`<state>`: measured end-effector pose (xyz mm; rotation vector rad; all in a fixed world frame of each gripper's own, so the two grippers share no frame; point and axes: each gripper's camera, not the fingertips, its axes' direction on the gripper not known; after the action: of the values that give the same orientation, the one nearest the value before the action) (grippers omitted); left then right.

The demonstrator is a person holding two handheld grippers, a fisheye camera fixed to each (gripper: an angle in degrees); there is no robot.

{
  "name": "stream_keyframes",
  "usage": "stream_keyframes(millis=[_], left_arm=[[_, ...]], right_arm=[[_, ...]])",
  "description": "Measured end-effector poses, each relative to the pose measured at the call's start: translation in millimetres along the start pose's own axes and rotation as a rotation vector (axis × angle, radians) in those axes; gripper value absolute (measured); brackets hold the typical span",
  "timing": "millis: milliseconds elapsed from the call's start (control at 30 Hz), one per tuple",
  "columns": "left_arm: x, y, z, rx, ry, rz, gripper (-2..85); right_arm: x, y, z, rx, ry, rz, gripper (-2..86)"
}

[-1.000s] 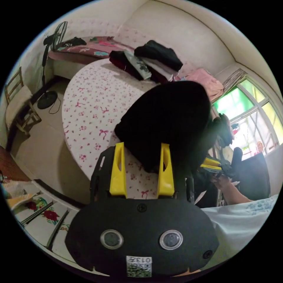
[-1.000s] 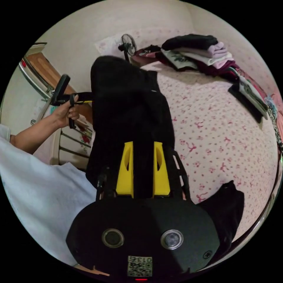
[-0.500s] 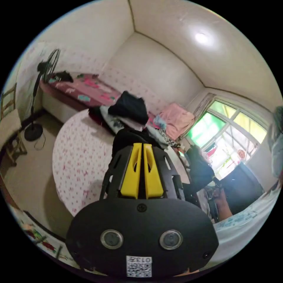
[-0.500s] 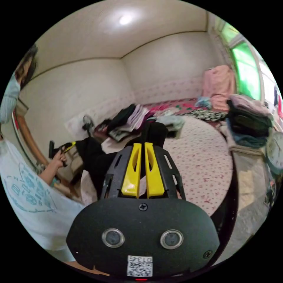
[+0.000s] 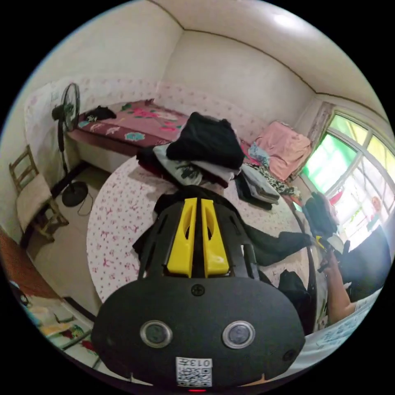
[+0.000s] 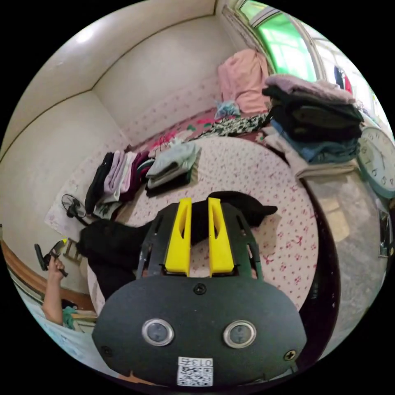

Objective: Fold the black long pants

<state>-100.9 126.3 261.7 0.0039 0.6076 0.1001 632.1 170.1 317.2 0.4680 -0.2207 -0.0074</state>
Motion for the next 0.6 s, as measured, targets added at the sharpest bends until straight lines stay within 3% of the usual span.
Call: stream_keyframes(millis=[200, 400, 500, 600], left_arm=[[-41, 52, 47, -0.311, -0.121, -0.096, 11.3], [-51, 69, 71, -0.39, -0.082, -0.143, 16.0], [-47, 68, 92, -0.455, -0.025, -0.137, 14.8], [-45, 64, 101, -0.469, -0.149, -0.143, 6.5]], right_arm=[[-19, 47, 23, -0.336, -0.053, -0.246, 10.0], [-63, 94, 5, -0.517, -0.078, -0.508, 14.5], [-76, 113, 5, -0.574, 0.056, -0.647, 13.6], [-60, 124, 22, -0.669, 0.136, -0.633, 7.4]])
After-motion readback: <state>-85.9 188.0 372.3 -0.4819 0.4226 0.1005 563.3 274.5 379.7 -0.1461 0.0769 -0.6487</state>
